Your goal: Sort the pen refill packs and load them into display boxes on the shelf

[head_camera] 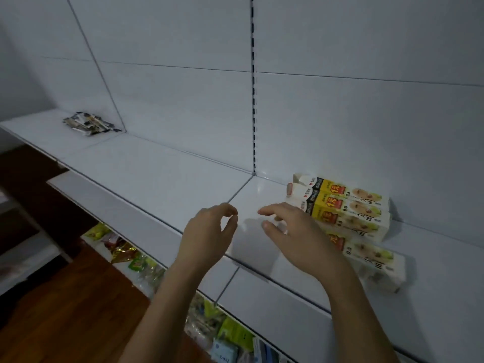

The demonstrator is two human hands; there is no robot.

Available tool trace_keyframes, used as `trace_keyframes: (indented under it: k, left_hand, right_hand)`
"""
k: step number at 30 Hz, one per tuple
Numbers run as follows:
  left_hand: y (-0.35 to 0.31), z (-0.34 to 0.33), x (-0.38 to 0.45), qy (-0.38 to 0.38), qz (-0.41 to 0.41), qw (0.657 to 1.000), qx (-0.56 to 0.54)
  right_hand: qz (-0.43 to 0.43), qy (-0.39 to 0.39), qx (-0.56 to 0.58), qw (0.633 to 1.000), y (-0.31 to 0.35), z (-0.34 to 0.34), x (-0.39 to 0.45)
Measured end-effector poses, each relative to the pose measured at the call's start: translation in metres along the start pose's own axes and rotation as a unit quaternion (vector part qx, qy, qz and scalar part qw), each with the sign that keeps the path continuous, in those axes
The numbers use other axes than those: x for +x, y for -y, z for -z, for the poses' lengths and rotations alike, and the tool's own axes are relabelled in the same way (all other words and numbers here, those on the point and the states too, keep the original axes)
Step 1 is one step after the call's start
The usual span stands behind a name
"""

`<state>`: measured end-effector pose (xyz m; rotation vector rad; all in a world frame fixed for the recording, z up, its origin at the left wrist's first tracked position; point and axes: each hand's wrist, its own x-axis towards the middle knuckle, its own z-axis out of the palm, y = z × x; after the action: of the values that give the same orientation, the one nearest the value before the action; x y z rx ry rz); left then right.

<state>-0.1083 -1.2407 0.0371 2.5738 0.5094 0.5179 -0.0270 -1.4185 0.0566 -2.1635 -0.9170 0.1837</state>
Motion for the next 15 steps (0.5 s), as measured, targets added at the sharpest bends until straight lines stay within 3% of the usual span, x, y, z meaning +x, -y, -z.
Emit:
trace_keyframes:
  k: [7,15]
  left_hand:
    - [0.087,0.042,-0.029,-0.013,0.073,0.995,0.069]
    - [0.230,0.111,-0.058,0.062,0.117,0.987,0.089]
  right_hand:
    - [0.040,0.116,-0.018,0.992,0.058,-0.078,0.022]
    - [0.033,0.201,-0.061,0.977,0.147,-0.200,0.057]
